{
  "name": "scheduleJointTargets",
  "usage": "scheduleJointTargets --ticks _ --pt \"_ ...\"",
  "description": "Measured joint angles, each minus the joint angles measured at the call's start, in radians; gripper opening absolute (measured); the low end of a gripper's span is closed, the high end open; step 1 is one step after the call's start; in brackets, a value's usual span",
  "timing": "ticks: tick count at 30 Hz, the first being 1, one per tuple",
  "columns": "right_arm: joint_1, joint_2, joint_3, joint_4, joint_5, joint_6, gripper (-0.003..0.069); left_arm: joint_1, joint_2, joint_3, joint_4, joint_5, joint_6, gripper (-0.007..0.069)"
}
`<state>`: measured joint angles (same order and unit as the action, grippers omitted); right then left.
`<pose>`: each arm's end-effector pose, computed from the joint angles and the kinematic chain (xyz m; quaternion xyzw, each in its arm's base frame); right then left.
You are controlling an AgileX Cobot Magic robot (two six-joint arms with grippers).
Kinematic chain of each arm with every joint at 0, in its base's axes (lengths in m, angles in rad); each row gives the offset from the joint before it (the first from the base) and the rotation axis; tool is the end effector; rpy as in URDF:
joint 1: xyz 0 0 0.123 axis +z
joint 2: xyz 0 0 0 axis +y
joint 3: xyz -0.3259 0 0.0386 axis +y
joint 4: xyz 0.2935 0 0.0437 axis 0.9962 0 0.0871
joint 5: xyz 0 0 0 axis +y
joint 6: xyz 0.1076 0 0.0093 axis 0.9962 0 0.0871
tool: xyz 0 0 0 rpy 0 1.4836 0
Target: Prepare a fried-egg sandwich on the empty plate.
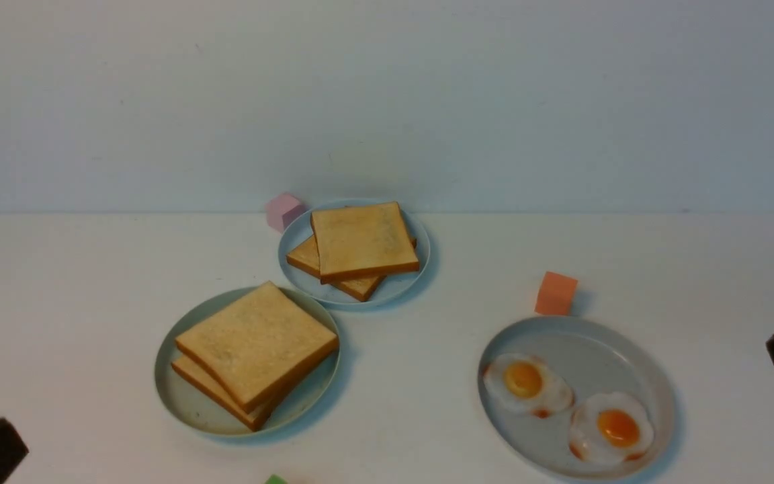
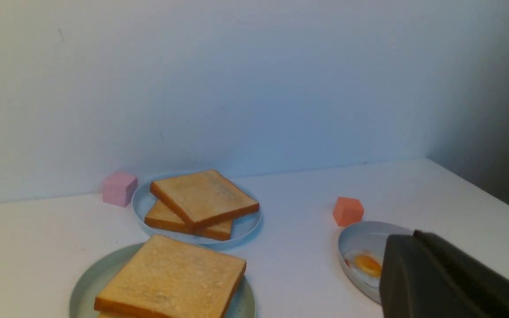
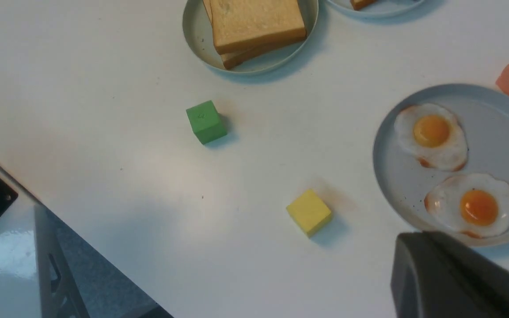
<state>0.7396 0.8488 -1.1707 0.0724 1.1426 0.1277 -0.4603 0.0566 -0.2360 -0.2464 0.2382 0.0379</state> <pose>0.1121 0.1119 0.4553 -0.2747 0.8707 0.2035 0.3534 0.0560 -0.0347 0.2791 0.1100 0.6858 -0.2527 0.6736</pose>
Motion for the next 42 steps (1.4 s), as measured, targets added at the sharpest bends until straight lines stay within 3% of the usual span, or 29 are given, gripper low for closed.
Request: scheduleJointTargets --ticks 20,26,27,28,30,31,34,38,42 --pt "-0.015 0.000 0.000 0.014 -0.001 0.000 -0.0010 0.000 -0.034 0.090 -0.006 -0.001 -0.004 -0.0013" --pt "-0.224 -0.048 0.055 0.045 -0.039 -0.051 -0.0010 0.000 -0.034 0.090 -0.006 0.000 -0.004 -0.0013" --pt "-0.324 -0.112 0.154 0.068 -0.119 -0.113 -0.0010 0.000 -0.034 0.090 -0.006 0.000 -0.004 -0.0013" --pt "-0.349 -0.121 0.168 0.070 -0.130 -0.128 -0.0010 0.000 -0.034 0.090 -0.006 0.000 -0.004 -0.0013" --pt "-0.498 -0.247 0.371 0.090 -0.304 -0.221 -0.0010 0.000 -0.034 0.090 -0.006 0.000 -0.004 -0.0013" --pt "-0.509 -0.271 0.409 0.096 -0.336 -0.228 -0.0010 0.000 -0.034 0.090 -0.006 0.000 -0.004 -0.0013" --pt "-0.683 -0.501 0.752 0.131 -0.593 -0.310 -0.0010 0.000 -0.034 0.090 -0.006 0.000 -0.004 -0.0011" --pt "-0.780 -0.705 1.022 0.142 -0.695 -0.331 -0.0010 0.000 -0.034 0.090 -0.006 0.000 -0.004 -0.0009" --pt "-0.799 -0.834 1.172 0.147 -0.698 -0.335 -0.0010 0.000 -0.034 0.090 -0.006 0.000 -0.004 -0.0006"
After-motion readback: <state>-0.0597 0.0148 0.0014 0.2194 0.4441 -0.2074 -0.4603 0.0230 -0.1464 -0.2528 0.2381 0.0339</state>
